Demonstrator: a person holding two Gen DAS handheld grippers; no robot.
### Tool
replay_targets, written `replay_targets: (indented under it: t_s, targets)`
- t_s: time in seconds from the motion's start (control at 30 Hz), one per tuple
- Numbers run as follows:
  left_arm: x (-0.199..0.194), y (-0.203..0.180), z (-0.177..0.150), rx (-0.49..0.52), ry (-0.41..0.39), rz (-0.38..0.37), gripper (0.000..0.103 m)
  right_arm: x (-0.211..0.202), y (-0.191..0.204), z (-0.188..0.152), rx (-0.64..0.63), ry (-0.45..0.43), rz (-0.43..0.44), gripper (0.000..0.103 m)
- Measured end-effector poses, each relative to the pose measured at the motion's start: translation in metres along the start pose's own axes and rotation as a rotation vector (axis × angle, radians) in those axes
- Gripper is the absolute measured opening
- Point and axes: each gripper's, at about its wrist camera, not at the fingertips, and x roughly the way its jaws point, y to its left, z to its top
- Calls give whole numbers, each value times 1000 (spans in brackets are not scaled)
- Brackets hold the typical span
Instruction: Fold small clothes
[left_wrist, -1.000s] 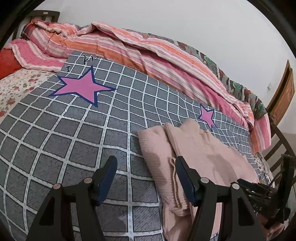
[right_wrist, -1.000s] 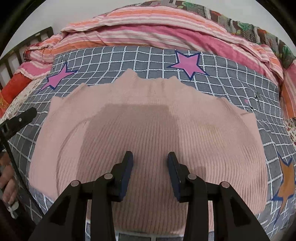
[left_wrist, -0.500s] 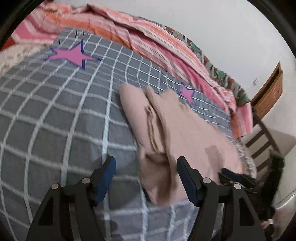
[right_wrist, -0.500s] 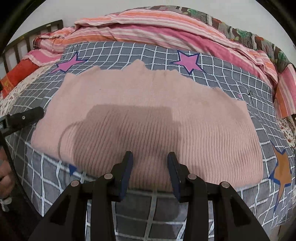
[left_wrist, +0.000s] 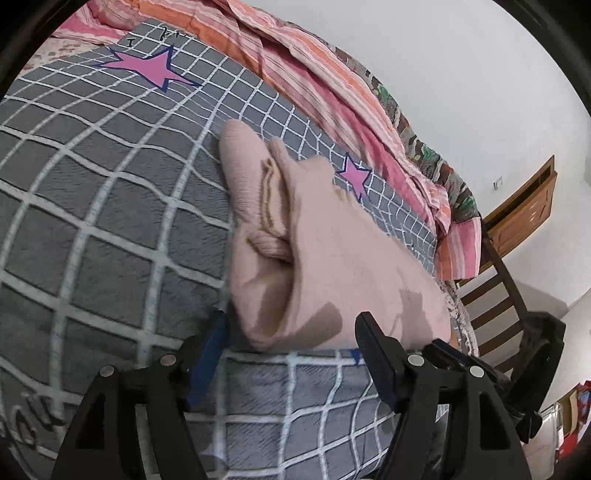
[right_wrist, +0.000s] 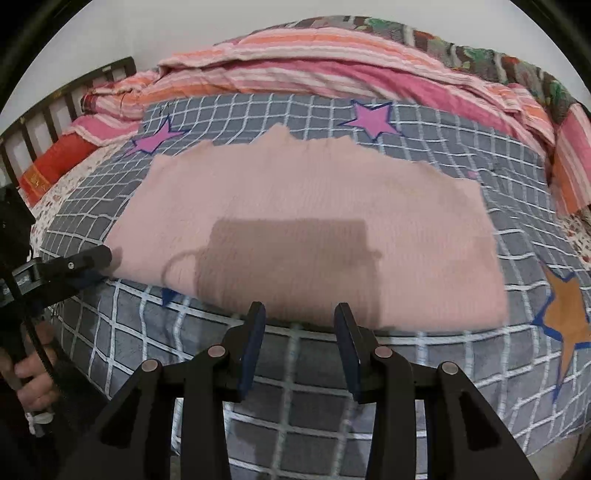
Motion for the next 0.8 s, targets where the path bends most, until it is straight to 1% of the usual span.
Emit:
replay_targets:
  t_s: [0.13,0.23,0.3,0.33,0.4,0.47,0.5,0.53,0.57,0.67,0.8]
  targets:
    - [13,-2,11,-44,-44,-18,67,-13,-26,-3,53,-25,-3,38]
    - [20,-3,22,-71,-86,-12,67,-23,-48,-5,96,-44,-15,38]
    - [26,-8,31,-71,-110,-2,65,-30,-64,-7,125,-58,-24,38]
    - [29,-11,36,-65,-114,11,61,-32,-70,-8,136,-62,-26,38]
    - [36,-14,45,-65,-113,29,57,-36,-85,-11,162,-70,-30,38]
    - [40,-15,52,-79,-115,52,46,-38,-97,-13,179,-75,-33,38]
    - [42,-16,55,-85,-117,69,43,-38,-105,-13,186,-77,-36,38]
    - [43,-17,59,-88,-118,93,37,-39,-112,-15,195,-79,-41,38]
    - [44,-20,62,-79,-114,117,29,-39,-118,-16,202,-81,-46,38]
    - [41,-36,69,-11,-119,152,23,-39,-136,-20,227,-87,-54,38]
    - [38,-70,81,37,-115,200,22,-40,-160,-25,258,-99,-53,38]
